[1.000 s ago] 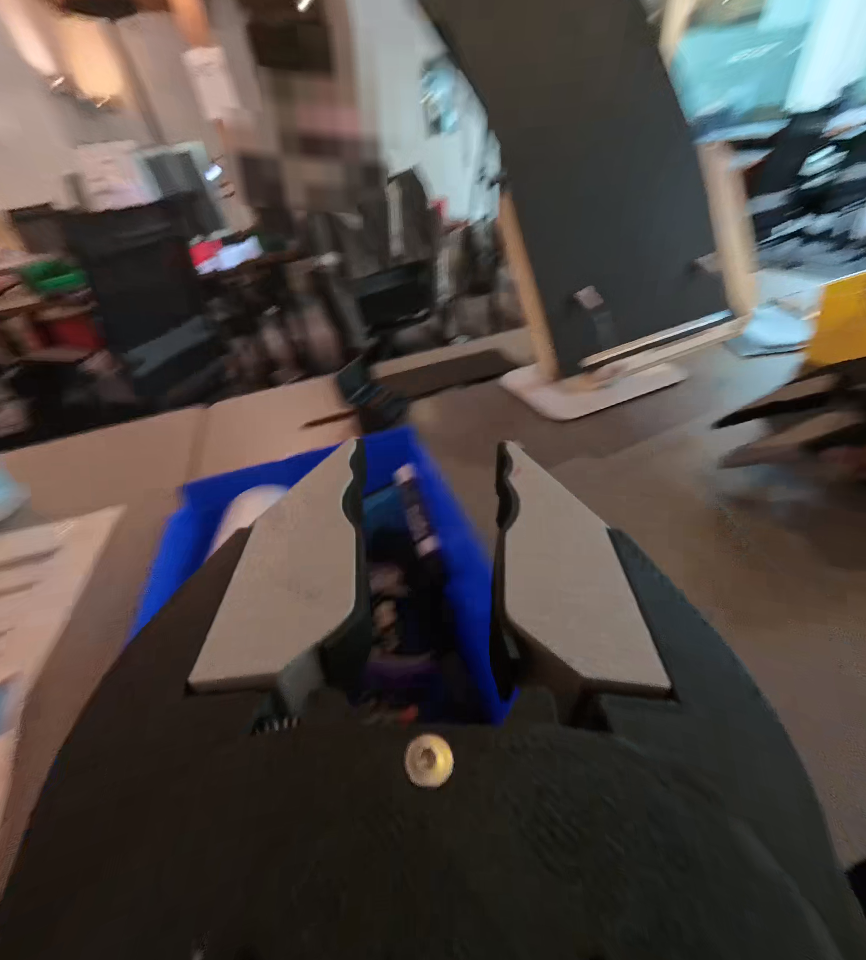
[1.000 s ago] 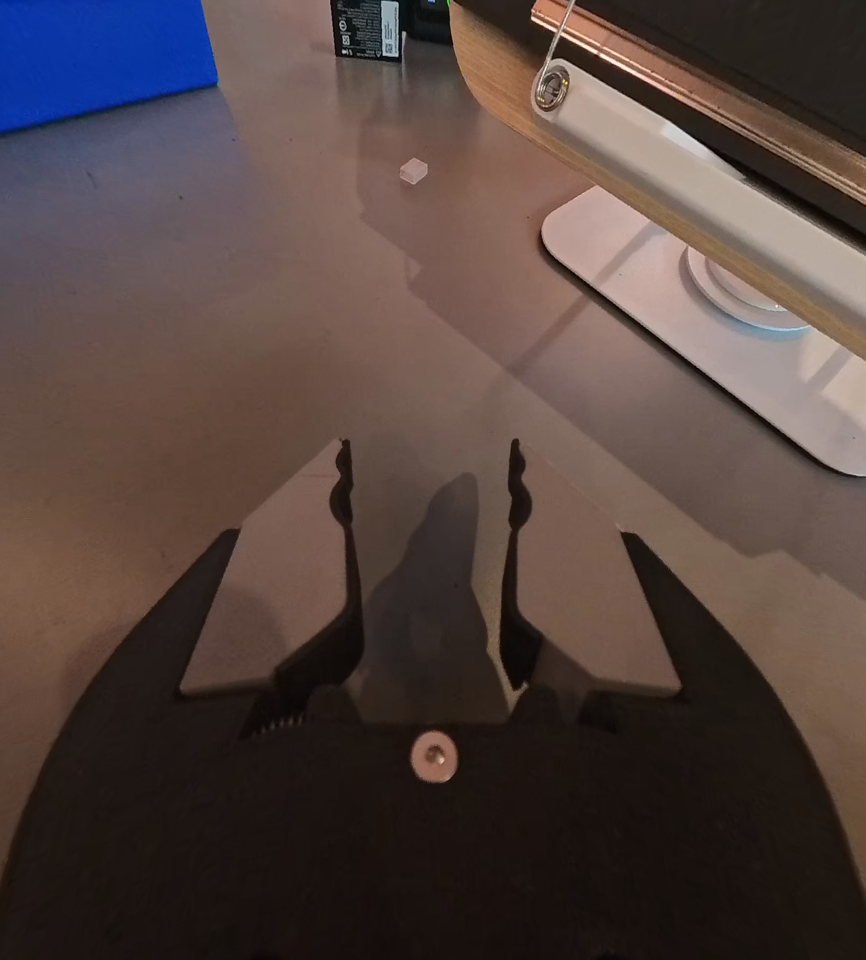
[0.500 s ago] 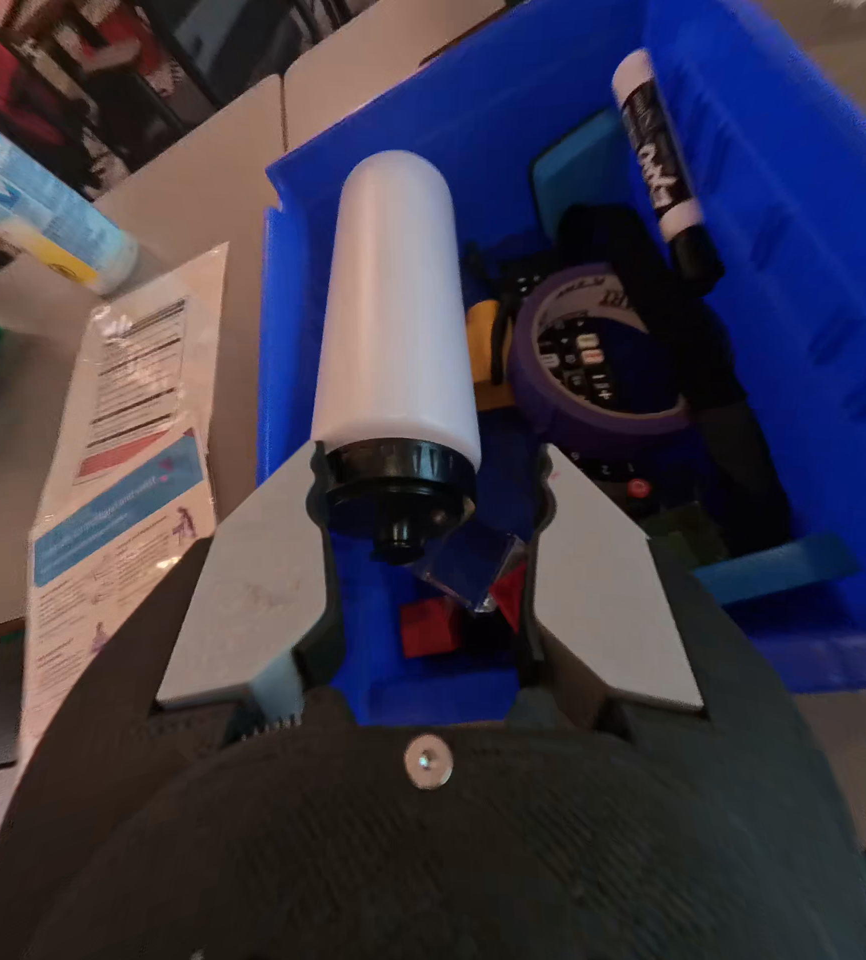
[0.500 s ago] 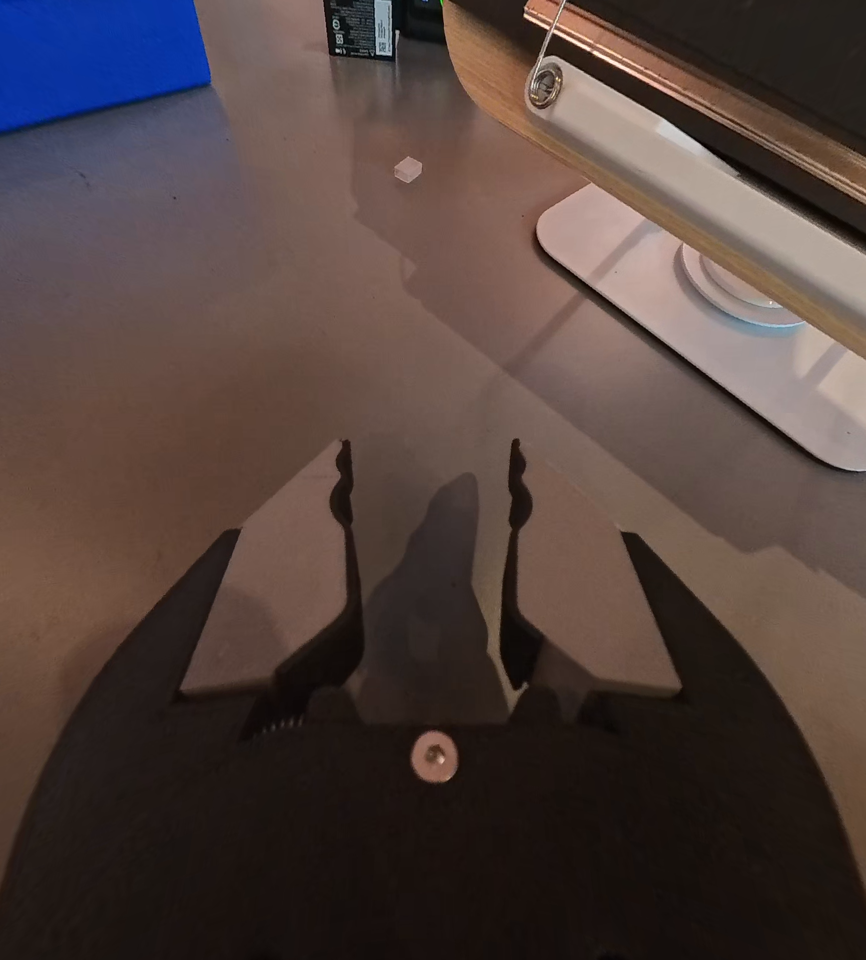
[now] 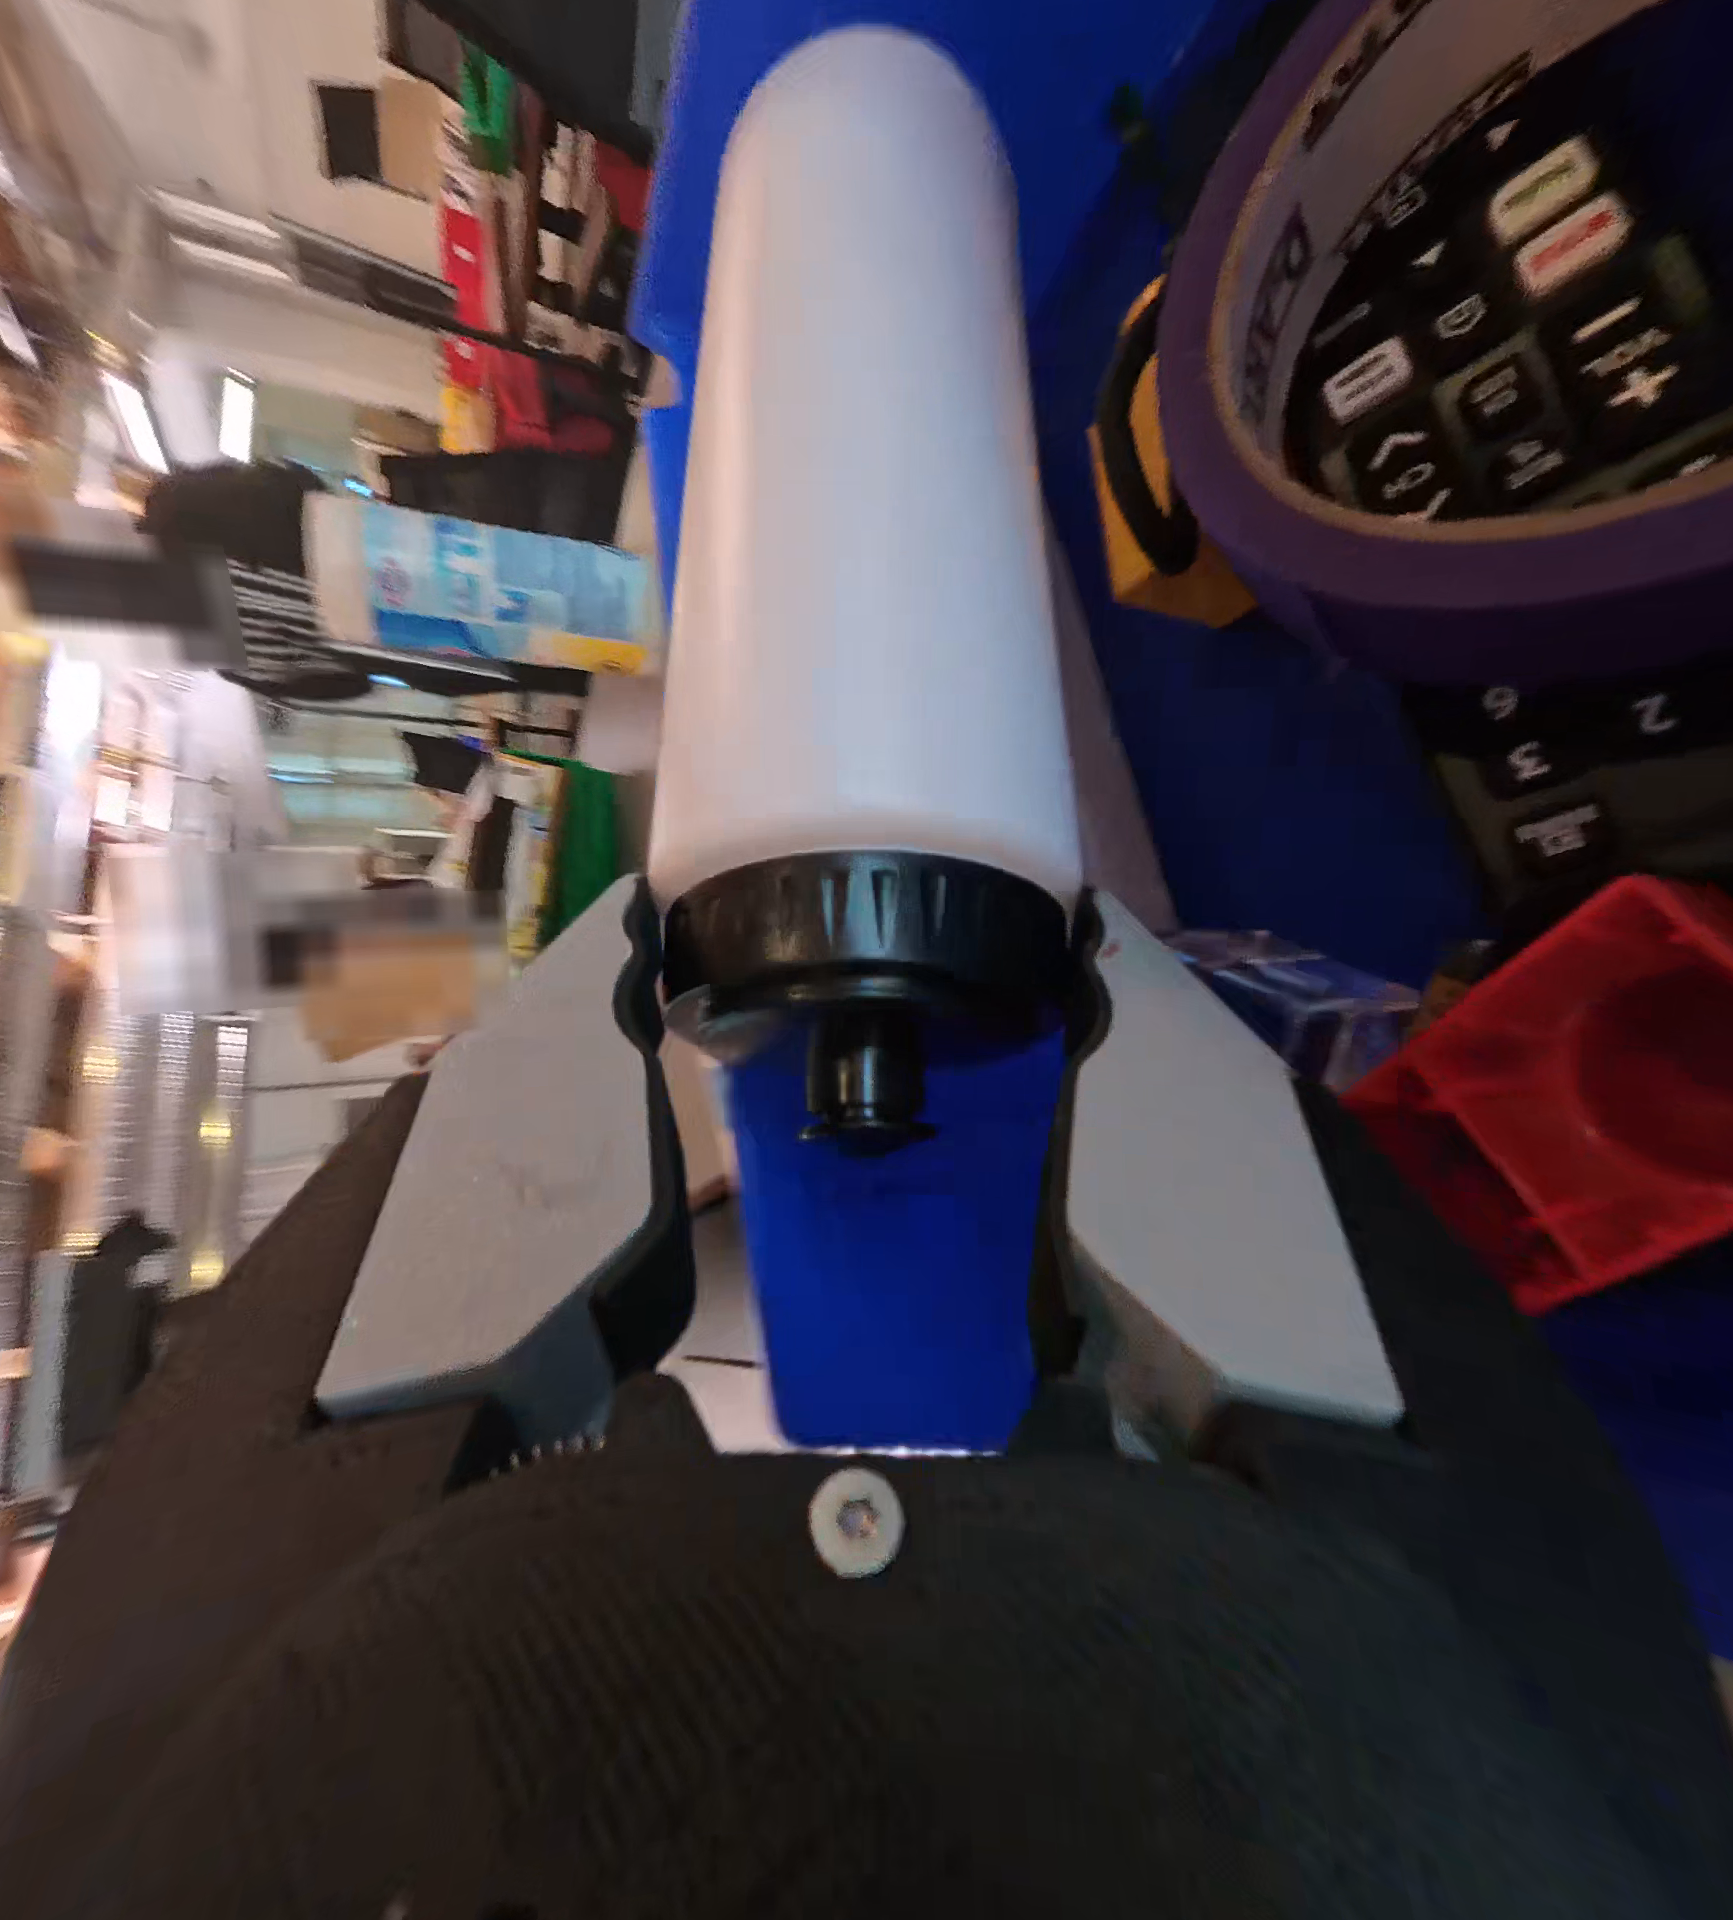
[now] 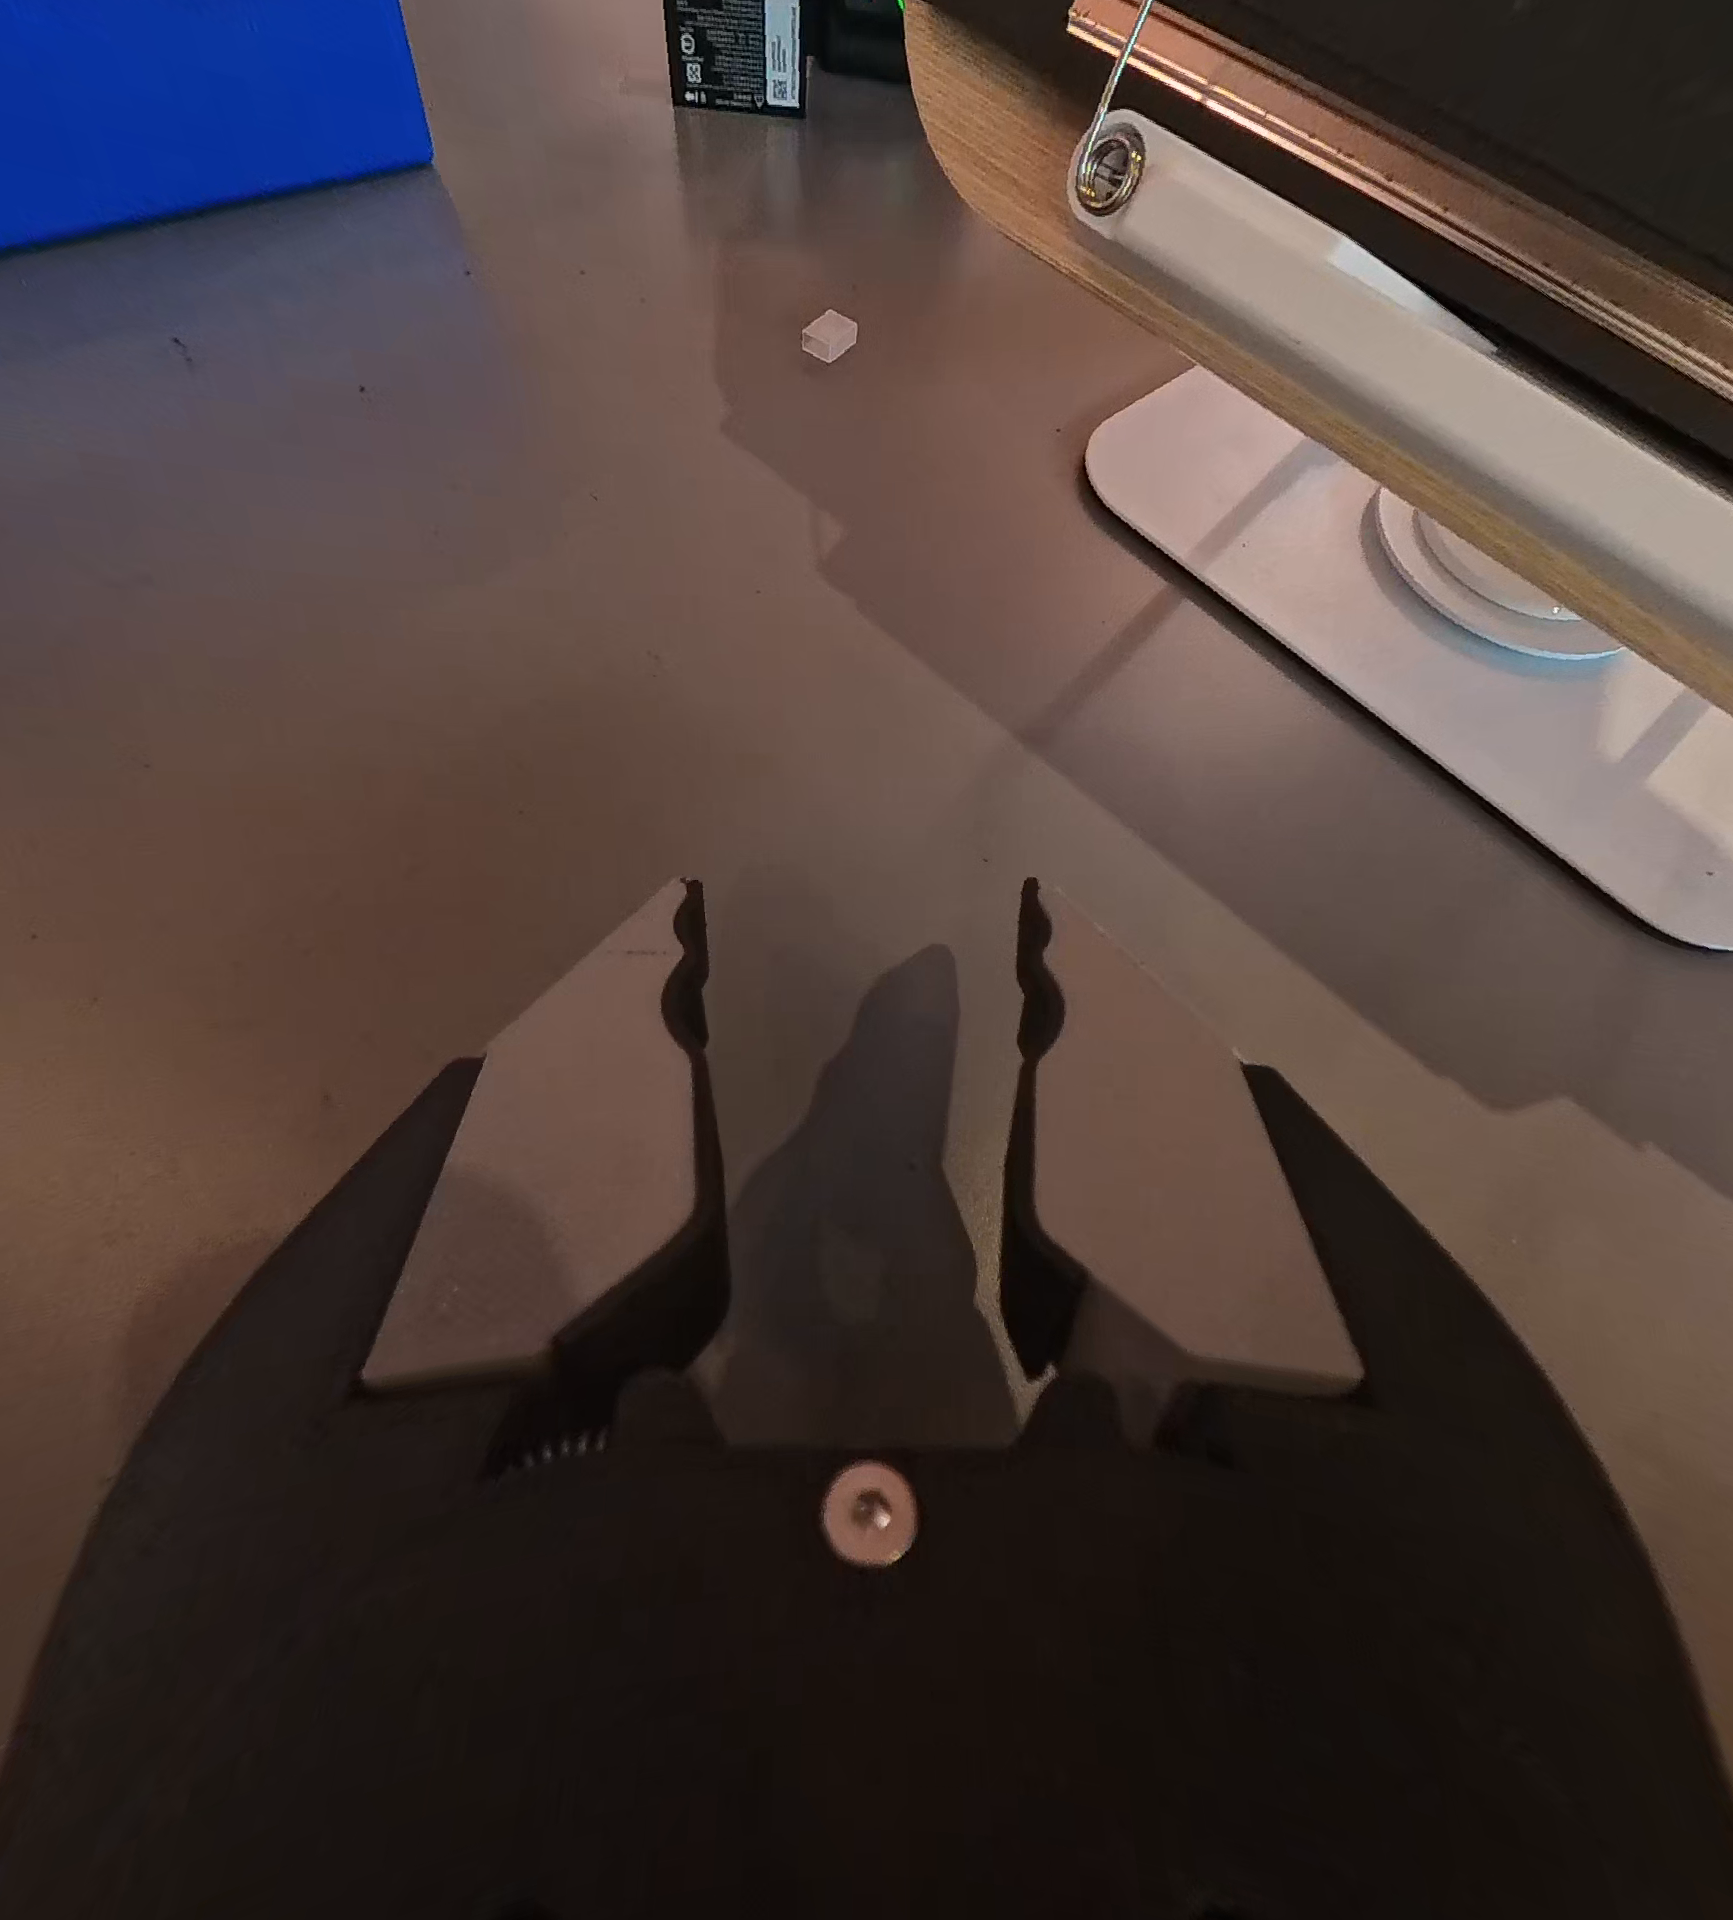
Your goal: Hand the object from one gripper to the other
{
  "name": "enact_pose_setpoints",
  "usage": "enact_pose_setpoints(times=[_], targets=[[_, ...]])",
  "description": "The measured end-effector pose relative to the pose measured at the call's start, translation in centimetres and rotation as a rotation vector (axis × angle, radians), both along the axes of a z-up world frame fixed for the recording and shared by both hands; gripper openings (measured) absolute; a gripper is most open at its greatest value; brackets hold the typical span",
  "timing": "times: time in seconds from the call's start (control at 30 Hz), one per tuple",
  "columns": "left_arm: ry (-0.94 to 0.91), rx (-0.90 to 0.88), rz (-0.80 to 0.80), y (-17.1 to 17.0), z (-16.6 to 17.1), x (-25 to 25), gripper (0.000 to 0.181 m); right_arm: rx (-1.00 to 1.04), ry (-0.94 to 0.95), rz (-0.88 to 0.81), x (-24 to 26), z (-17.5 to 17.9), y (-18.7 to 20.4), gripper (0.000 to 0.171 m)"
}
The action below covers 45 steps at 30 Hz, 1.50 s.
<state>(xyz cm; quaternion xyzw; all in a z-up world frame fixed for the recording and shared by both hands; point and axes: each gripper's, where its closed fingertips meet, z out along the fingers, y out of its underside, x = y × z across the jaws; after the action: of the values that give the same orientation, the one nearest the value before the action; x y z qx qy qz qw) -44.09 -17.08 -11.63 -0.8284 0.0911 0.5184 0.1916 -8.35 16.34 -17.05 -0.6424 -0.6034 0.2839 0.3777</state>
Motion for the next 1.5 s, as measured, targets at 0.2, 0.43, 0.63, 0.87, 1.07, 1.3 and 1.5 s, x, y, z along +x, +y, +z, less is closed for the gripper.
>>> enact_pose_setpoints(times=[0.2,0.43,0.63,0.87,1.07,1.3,1.5], targets=[[0.295,-0.072,-0.084,0.4,6.4,0.7,0.078,0.003,-0.005,0.001,0.0,-0.1,0.0,0.056],[0.586,-0.174,-0.261,2.4,14.2,5.0,0.077,0.000,0.007,0.034,-0.1,0.1,-0.5,0.059],[0.788,-0.288,-0.561,7.3,17.1,14.0,0.078,-0.016,0.157,0.259,-0.6,3.6,-4.7,0.064],[0.915,-0.485,-0.850,12.8,14.0,22.9,0.074,0.035,0.306,0.471,0.7,8.2,-9.5,0.066],[0.833,-0.618,-1.029,16.4,8.1,27.8,0.070,-0.102,0.317,0.574,0.3,7.9,-12.8,0.052],[0.954,-0.637,-1.081,19.5,6.5,29.8,0.067,-0.171,0.235,0.612,0.7,6.5,-13.6,0.028],[0.992,-0.586,-1.072,20.3,7.1,30.0,0.067,-0.437,0.315,0.551,1.0,8.6,-11.4,0.077]])
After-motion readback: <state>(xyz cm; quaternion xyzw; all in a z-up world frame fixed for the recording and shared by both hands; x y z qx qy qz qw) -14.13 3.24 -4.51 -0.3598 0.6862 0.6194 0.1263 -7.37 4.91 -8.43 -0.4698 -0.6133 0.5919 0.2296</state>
